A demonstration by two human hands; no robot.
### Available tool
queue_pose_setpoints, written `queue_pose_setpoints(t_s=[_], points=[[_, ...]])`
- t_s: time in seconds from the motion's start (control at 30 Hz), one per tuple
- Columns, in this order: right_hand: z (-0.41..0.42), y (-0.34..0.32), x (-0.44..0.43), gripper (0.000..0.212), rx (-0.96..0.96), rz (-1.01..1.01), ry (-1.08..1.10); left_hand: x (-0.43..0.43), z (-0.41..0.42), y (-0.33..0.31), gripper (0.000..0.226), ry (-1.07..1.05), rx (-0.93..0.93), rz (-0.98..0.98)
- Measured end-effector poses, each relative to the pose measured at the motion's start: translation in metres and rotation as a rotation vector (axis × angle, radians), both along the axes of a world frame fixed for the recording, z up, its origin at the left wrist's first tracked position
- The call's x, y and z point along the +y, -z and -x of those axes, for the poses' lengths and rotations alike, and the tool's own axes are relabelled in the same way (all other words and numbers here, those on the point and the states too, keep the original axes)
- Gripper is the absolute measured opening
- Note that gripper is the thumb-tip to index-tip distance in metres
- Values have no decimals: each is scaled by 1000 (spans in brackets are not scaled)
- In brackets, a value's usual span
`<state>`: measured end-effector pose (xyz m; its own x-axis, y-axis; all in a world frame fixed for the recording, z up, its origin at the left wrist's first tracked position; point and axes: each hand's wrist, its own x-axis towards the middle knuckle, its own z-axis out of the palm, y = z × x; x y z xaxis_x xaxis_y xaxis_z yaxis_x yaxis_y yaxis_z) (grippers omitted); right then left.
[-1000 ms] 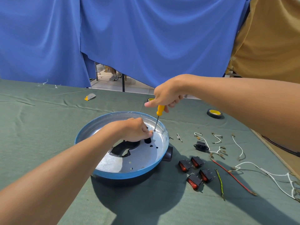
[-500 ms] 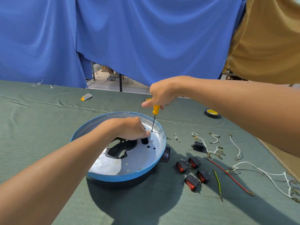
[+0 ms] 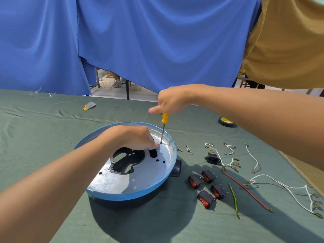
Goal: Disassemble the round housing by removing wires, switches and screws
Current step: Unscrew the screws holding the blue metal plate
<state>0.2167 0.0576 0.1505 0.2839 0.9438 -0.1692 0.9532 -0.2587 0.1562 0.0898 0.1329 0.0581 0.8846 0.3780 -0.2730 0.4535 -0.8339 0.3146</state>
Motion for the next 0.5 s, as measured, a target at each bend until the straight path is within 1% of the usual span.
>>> queue_pose_setpoints(t_s=[0.07, 0.17, 0.27, 0.3, 0.33, 0.43, 0.5], points=[[-1, 2, 1, 46, -43, -35, 1, -1, 0, 0, 55, 17, -3, 18], [2, -2, -5, 25, -8, -26, -64, -3, 1, -1, 61, 28, -10, 31], [5, -8, -10, 33, 52, 20, -43, -2, 1, -2, 51, 17, 7, 37], [5, -8, -10, 34, 71, 38, -38, -2, 1, -3, 54, 11, 13, 35], [4, -8, -9, 37, 70, 58, -28, -3, 1, -4, 54, 8, 18, 22], [2, -3, -7, 56, -10, 74, 31, -5, 1, -6, 50, -1, 11, 5], [0, 2, -7, 49, -51, 28, 23, -5, 1, -5, 50, -1, -5, 27]])
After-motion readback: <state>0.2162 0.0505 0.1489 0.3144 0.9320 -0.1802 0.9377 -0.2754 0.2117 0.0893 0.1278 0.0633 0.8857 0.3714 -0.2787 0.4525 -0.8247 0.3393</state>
